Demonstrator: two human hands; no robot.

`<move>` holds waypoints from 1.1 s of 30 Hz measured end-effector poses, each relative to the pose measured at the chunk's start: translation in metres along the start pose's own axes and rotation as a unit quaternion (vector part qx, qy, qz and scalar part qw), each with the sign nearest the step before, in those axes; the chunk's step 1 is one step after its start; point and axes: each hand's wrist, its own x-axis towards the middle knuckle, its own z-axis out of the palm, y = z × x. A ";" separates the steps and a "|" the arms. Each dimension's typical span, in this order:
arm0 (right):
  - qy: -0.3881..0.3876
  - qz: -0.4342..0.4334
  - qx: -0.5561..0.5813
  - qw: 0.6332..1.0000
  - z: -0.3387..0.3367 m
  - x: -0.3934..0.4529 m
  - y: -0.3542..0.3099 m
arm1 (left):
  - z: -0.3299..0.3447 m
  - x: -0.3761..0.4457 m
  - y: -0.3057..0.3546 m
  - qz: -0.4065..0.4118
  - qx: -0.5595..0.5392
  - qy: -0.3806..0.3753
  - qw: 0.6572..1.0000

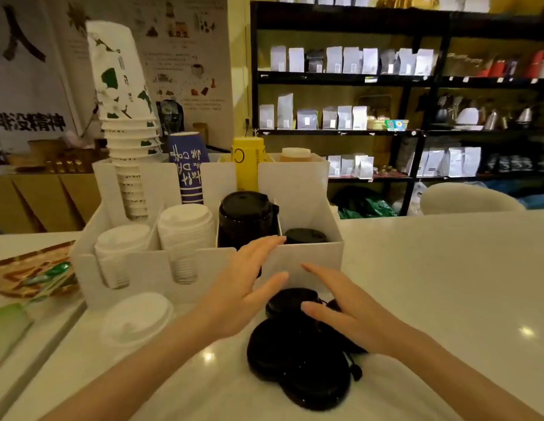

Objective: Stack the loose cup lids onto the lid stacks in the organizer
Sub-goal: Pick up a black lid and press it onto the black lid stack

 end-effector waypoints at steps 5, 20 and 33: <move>-0.016 0.039 -0.036 0.998 0.005 0.002 0.008 | 0.031 -0.017 -0.012 -0.059 0.035 -0.085 0.994; -0.067 0.083 -0.053 0.993 -0.002 0.006 0.007 | 0.028 0.000 -0.014 -0.146 -0.048 -0.154 0.976; 0.018 -0.009 0.121 0.992 -0.054 0.041 -0.039 | -0.069 0.048 0.042 -0.099 0.088 -0.074 0.988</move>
